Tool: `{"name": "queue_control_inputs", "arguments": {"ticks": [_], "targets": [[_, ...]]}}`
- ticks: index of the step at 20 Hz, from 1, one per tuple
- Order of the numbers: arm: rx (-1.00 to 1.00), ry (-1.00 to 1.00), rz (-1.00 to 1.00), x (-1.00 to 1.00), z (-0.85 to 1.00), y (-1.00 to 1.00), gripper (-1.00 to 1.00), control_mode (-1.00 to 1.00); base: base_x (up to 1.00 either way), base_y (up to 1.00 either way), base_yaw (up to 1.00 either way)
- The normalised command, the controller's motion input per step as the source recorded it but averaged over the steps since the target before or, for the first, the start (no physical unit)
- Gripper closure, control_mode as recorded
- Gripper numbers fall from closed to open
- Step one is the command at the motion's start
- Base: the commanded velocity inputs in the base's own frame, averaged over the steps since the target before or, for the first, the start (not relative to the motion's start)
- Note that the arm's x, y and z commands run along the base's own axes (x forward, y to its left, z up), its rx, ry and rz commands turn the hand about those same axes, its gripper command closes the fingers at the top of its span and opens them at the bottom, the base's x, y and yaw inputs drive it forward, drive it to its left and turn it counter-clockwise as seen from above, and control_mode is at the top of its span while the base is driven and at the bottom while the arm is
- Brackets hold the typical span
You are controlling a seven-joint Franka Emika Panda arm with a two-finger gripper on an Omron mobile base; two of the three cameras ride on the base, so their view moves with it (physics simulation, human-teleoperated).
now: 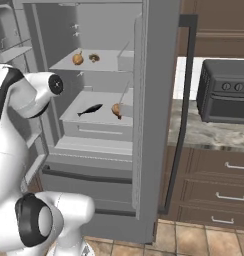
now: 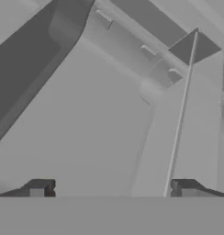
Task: Gather the onion and mushroom from the fridge and place them on a tray on the dining counter. Then gather the chicken drumstick and fish from the fridge and place them on the other tray.
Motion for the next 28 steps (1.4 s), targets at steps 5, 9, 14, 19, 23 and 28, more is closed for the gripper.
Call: {"name": "queue_control_inputs", "arguments": {"ticks": [5, 9, 14, 19, 23, 28], "targets": [[0.00, 0.08, 0.10, -0.01, 0.08, 0.94, -1.00, -1.00, 0.00, 0.00, 0.00], [-0.01, 0.03, 0.04, -0.05, 0.09, 0.66, -1.00, -1.00, 0.00, 0.00, 0.00], [-0.02, -0.13, -0.03, -0.57, 0.16, -0.27, -1.00, -1.00, 0.00, 0.00, 0.00], [-0.02, -0.14, -0.11, -0.65, 0.13, -0.64, -1.00, -1.00, 0.00, 0.00, 0.00], [-0.12, -0.06, -0.14, -0.45, 0.15, -0.68, -1.00, -1.00, 0.00, 0.00, 0.00], [-0.21, 0.02, -0.25, -0.46, 0.28, -0.59, -1.00, -1.00, 0.00, 0.00, 0.00]]}}
